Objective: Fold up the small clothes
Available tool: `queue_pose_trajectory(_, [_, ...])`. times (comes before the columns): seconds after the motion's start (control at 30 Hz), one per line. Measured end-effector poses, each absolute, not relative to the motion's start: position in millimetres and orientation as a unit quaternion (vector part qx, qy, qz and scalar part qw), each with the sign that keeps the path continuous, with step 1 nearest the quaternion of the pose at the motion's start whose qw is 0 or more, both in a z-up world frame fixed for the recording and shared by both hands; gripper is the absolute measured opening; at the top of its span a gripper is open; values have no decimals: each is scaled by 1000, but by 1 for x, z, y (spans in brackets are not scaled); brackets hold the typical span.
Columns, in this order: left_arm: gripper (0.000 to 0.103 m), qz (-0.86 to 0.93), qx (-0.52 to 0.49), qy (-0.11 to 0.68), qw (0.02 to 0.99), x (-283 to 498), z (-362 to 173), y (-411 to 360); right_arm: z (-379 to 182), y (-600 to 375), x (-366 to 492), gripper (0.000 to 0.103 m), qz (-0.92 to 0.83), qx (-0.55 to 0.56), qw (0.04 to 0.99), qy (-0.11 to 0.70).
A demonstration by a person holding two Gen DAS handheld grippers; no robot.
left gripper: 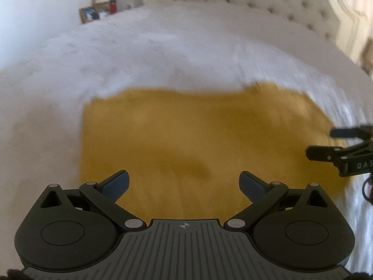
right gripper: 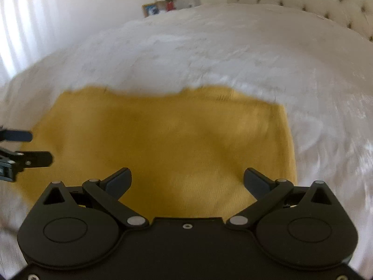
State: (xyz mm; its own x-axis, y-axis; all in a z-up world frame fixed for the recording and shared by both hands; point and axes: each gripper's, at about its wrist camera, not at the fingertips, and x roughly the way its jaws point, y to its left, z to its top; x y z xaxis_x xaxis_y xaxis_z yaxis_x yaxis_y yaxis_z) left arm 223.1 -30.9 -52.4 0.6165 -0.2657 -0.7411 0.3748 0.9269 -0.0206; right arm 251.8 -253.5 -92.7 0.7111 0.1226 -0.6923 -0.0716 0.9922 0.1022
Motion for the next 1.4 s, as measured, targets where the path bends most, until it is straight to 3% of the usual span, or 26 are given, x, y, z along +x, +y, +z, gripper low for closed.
queue_pose_trajectory(0.3, [102, -142, 77, 413, 896, 178, -78, -39, -110, -251, 186, 102, 36, 25, 921, 387])
queue_pose_trajectory(0.63, [102, -132, 24, 489, 862, 155, -73, -39, -116, -293, 145, 103, 23, 160, 899, 407])
queue_pose_trajectory(0.9, [103, -123, 71, 490, 860, 130, -79, -59, -122, -315, 133, 103, 57, 276, 861, 423])
queue_pose_trajectory(1.23, [102, -125, 60, 497, 857, 133, -78, -59, -116, -318, 136, 102, 105, 269, 845, 450])
queue_pose_trajectory(1.4, [102, -125, 55, 493, 859, 132, -77, -58, -89, -351, 150, 102, 82, 300, 872, 379])
